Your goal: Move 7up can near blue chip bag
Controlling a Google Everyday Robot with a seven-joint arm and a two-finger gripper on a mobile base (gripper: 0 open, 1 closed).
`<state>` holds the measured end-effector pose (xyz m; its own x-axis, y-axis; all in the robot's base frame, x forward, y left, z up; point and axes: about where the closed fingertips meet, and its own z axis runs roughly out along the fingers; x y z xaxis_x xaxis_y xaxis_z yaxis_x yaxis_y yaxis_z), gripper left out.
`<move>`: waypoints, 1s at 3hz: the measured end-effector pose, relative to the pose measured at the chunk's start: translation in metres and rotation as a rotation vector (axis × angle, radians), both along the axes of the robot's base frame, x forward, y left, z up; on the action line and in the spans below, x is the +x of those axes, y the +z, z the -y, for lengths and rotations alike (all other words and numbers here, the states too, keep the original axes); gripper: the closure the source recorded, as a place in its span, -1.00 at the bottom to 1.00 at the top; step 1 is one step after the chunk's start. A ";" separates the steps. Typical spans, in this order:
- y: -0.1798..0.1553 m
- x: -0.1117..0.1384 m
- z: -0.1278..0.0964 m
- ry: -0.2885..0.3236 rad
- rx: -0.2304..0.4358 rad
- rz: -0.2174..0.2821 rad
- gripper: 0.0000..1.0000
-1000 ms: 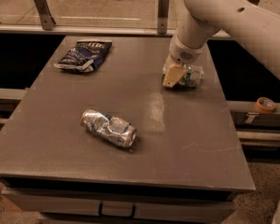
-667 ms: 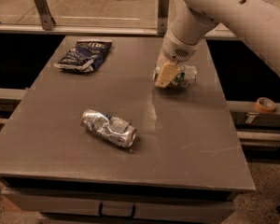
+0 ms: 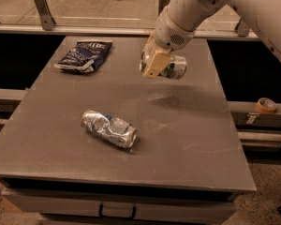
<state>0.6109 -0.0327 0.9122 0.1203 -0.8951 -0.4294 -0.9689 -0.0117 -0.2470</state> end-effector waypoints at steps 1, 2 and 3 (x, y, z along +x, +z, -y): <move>0.009 -0.002 -0.018 0.026 0.068 0.023 1.00; 0.033 0.005 -0.046 0.073 0.207 0.099 1.00; 0.075 0.024 -0.069 0.125 0.421 0.217 1.00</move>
Offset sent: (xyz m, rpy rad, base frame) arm 0.0149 0.0772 0.0746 0.3946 -0.2174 0.1268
